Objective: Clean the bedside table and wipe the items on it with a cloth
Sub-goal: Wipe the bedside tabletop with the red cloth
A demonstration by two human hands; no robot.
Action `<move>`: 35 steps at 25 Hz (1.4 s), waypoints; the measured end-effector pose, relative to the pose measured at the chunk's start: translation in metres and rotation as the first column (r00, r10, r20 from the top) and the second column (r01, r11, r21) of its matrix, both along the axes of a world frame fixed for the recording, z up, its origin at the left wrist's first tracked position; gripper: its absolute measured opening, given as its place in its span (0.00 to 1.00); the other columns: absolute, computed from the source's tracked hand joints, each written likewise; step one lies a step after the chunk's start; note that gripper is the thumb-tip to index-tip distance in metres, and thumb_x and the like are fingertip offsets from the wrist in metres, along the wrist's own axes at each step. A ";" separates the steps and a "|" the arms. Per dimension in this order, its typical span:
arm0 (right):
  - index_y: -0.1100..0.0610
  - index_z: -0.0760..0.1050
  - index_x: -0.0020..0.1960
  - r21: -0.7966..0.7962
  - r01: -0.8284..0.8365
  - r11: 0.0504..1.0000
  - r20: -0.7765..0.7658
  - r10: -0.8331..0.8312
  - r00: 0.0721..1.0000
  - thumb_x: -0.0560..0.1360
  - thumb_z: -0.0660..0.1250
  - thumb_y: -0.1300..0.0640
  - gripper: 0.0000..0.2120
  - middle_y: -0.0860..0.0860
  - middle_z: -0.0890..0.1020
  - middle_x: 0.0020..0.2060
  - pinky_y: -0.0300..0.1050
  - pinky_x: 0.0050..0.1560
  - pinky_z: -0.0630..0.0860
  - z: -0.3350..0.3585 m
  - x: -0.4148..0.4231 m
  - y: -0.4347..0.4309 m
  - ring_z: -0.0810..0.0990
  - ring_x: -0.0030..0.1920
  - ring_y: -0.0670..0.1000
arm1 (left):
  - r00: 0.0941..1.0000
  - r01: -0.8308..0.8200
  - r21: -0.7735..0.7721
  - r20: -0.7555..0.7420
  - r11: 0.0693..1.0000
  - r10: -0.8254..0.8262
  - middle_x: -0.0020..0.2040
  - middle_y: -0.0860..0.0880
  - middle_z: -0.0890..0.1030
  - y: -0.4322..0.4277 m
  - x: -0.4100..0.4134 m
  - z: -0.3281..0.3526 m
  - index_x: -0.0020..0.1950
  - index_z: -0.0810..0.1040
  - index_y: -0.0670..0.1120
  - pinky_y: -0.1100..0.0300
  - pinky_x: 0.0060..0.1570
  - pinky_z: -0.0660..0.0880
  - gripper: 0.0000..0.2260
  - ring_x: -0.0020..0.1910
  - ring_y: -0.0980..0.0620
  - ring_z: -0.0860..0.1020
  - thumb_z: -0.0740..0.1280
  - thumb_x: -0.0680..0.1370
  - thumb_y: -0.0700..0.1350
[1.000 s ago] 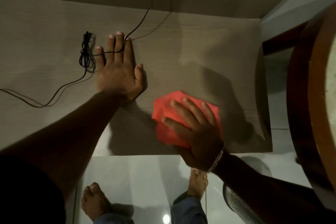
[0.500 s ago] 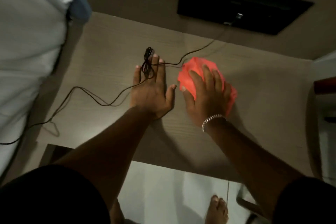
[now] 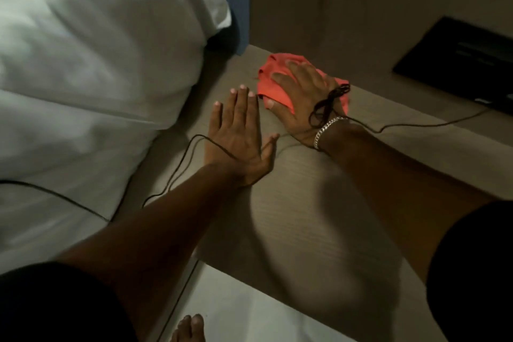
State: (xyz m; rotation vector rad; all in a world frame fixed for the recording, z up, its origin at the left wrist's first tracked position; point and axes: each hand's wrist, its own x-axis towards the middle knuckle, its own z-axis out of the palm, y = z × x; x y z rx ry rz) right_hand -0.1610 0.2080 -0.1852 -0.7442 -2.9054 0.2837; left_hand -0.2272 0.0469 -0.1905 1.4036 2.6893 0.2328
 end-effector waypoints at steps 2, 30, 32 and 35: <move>0.46 0.66 0.71 0.011 0.038 0.999 -0.050 -0.038 0.998 0.73 0.52 0.34 0.30 0.53 0.66 0.74 0.65 0.70 0.59 -0.005 -0.027 -0.014 0.62 0.74 0.59 | 1.000 -0.029 -0.002 0.010 1.000 0.029 0.80 0.39 0.47 -0.012 -0.004 0.000 0.78 0.46 0.39 0.45 0.76 0.42 0.35 0.79 0.44 0.44 0.44 0.76 0.59; 0.42 0.64 0.71 -0.092 0.186 0.978 0.065 -0.181 0.981 0.75 0.56 0.43 0.24 0.52 0.64 0.76 0.63 0.71 0.58 0.015 0.184 -0.193 0.58 0.76 0.57 | 0.982 -0.151 -0.114 0.097 0.982 0.162 0.80 0.41 0.43 -0.154 0.087 0.019 0.78 0.44 0.41 0.44 0.75 0.39 0.34 0.79 0.43 0.40 0.45 0.79 0.61; 0.44 0.66 0.70 -0.069 0.424 0.903 0.052 -0.422 0.905 0.75 0.57 0.44 0.23 0.55 0.65 0.75 0.65 0.69 0.59 0.011 0.203 -0.199 0.59 0.75 0.60 | 0.990 -0.060 -0.148 0.121 0.987 0.078 0.79 0.41 0.41 -0.138 0.106 0.017 0.78 0.41 0.42 0.44 0.75 0.38 0.35 0.78 0.43 0.38 0.44 0.79 0.62; 0.46 0.69 0.68 -0.084 0.526 0.846 0.047 -0.524 0.850 0.75 0.58 0.44 0.23 0.57 0.65 0.74 0.69 0.68 0.58 0.010 0.192 -0.202 0.60 0.75 0.62 | 0.985 0.035 -0.188 0.172 0.982 -0.002 0.79 0.41 0.41 -0.116 0.123 0.028 0.78 0.41 0.42 0.44 0.76 0.39 0.35 0.78 0.44 0.38 0.45 0.79 0.62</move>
